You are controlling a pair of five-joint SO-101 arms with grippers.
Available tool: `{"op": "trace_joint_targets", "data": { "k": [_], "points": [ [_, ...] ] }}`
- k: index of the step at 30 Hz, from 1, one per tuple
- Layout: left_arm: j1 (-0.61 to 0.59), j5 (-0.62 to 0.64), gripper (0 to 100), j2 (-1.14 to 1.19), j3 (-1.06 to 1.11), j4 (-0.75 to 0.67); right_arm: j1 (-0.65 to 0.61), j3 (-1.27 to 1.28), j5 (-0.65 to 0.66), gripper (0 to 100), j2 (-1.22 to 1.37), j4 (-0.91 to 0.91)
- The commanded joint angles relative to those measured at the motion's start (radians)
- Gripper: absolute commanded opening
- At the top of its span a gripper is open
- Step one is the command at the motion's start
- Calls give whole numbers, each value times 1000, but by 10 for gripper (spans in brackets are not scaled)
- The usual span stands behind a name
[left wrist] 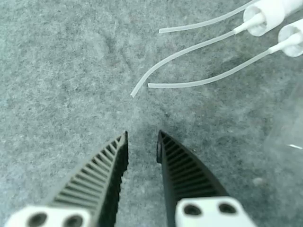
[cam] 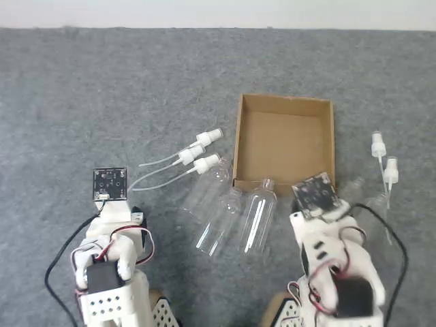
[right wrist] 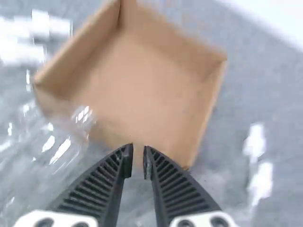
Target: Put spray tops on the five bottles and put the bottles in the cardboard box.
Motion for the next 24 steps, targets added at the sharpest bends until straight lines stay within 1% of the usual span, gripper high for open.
{"op": "trace_joint_targets", "data": {
  "k": [1, 3, 5, 10, 12, 16, 18, 24],
  "points": [
    [0, -3, 88, -18, -7, 5, 81, -183, -14, 79, 58, 18],
    [-2, -3, 88, -18, -7, 5, 145, -247, -15, 108, 150, 7],
    [-2, -6, 88, -18, -7, 5, 211, -311, -15, 113, 280, -30],
    [-2, -6, 88, -18, -7, 5, 361, -517, -8, 117, 687, -117],
    [-2, -6, 88, -18, -7, 5, 409, -608, 38, 123, 860, -133],
    [-2, -8, 88, -18, -7, 5, 507, -809, 74, 189, 1191, -157],
    [-2, -8, 88, -18, -7, 5, 547, -910, 77, 210, 1345, -174],
    [-2, -8, 88, -18, -7, 5, 610, -1181, 101, 210, 1805, -179]
  ]
}}
